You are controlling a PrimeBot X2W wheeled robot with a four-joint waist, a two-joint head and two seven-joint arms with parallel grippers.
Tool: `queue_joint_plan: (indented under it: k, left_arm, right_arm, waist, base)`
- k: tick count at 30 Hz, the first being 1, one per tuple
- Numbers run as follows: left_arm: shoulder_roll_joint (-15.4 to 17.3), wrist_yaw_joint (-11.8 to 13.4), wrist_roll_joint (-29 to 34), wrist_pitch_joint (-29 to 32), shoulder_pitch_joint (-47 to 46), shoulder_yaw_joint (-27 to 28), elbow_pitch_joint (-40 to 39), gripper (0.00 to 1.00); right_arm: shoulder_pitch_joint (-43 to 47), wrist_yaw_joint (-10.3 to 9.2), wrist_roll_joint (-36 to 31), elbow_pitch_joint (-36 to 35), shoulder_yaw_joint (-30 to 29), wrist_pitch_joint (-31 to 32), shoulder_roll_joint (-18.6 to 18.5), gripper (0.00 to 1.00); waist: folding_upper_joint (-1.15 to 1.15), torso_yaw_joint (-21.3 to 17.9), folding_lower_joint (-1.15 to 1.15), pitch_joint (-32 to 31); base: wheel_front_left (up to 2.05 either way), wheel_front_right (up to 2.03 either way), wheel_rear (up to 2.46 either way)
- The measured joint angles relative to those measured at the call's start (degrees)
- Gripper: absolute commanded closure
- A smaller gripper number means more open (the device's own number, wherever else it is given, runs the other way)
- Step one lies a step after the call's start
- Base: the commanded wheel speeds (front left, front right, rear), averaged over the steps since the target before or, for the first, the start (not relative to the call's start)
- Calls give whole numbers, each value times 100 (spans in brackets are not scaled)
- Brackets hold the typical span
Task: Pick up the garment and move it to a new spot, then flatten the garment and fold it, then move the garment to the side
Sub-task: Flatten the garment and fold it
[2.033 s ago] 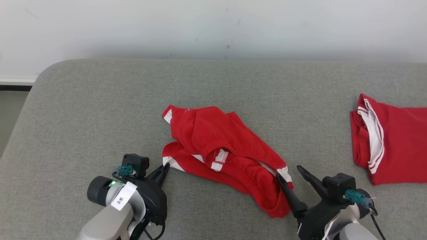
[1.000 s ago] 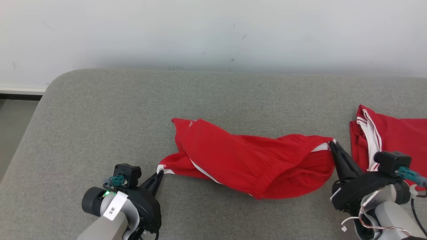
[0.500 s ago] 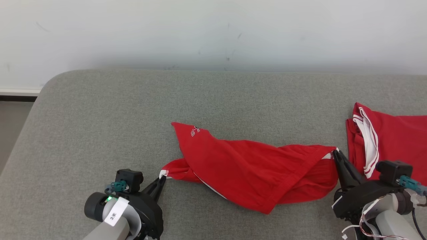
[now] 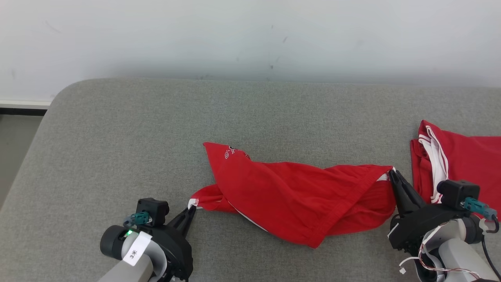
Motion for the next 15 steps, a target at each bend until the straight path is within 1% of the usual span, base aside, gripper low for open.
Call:
queue_joint_plan:
  k: [8,10,15]
  left_arm:
    - [13,0,0,0,2,22,1,100]
    - [16,0,0,0,5,25,2,100]
    - [8,0,0,-1,5,29,-19,100]
  right_arm:
    - [-4,0,-1,191,129,109,38,100]
    - [-28,0,-114,249,231,156,48,100]
    - [-227,-27,-248,442,278,220,-1,100]
  waist:
    - [0,27,0,-18]
    - [0,18,0,-11]
    - [0,13,0,13]
  base:
    - [0,0,0]
    - [0,0,0]
    - [0,0,0]
